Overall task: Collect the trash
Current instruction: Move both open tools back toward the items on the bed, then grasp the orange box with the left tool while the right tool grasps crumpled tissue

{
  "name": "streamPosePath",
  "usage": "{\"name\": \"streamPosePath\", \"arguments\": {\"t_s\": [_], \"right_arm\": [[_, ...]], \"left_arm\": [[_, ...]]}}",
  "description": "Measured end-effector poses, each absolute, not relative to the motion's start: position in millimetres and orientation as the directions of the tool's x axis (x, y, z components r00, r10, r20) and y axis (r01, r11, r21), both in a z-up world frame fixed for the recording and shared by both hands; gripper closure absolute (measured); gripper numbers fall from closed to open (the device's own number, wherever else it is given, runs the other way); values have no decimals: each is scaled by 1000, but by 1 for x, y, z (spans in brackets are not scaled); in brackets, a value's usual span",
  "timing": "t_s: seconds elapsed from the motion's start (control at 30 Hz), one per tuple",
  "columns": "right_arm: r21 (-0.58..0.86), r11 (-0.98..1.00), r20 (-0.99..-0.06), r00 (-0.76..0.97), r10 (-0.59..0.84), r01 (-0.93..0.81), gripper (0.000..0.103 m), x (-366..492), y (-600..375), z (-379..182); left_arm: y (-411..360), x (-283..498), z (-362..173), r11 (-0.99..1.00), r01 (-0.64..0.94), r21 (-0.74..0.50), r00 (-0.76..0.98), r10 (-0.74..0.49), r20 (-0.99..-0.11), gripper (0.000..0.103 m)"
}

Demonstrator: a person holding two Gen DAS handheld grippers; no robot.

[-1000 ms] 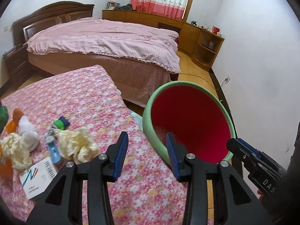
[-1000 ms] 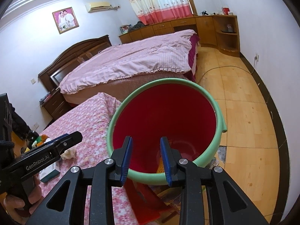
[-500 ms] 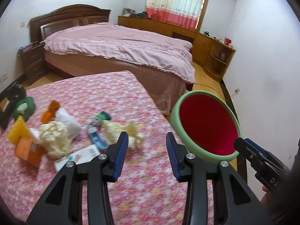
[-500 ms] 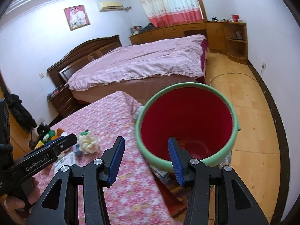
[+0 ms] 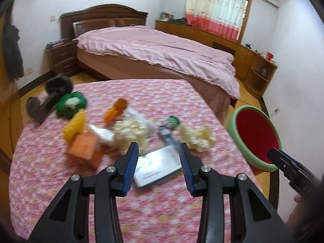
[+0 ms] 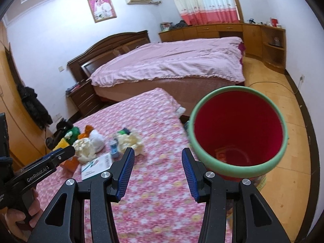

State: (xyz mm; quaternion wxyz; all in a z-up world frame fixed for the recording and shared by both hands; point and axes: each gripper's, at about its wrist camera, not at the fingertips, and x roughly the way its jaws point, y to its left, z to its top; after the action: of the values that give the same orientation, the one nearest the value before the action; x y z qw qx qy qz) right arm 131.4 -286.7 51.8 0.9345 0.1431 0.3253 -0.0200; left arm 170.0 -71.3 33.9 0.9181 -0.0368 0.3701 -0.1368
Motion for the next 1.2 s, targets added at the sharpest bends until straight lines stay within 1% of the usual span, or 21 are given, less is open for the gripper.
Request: {"name": "streamPosePath", "arguments": {"t_s": [0.33,0.6,0.63,0.67,0.73,0.83,0.93,1.1,1.2], "right_arm": [[244,967,-651,751,111,69,53,159,-256,36],[236,970,-686,717,124,58,53,188,-248,21],[236,970,-691,712,127,56,53,192,-247,19],[236,970,-696,706,131,53,53,196,-247,17],[236,971,-705,696,138,46,51,203,-245,12],[239,970,-719,678,151,37,45,216,-243,3],[237,971,-733,662,156,33,45,228,-241,-4],[221,975,-748,645,154,23,45,246,-236,-14],[215,976,-760,632,149,28,45,257,-236,-21]], "left_arm": [[-4,186,10,981,78,-176,693,-180,-699,61],[22,206,-9,983,1,-182,673,-135,-727,61],[23,209,-11,983,-2,-183,670,-134,-730,58],[25,212,-13,983,-5,-185,667,-134,-733,54],[26,213,-16,982,-4,-189,665,-139,-734,50],[25,215,-20,979,8,-203,655,-159,-738,49],[21,218,-25,977,26,-213,646,-179,-742,49],[15,224,-34,983,33,-181,647,-159,-746,47],[14,228,-39,983,26,-183,638,-157,-753,47]]}}
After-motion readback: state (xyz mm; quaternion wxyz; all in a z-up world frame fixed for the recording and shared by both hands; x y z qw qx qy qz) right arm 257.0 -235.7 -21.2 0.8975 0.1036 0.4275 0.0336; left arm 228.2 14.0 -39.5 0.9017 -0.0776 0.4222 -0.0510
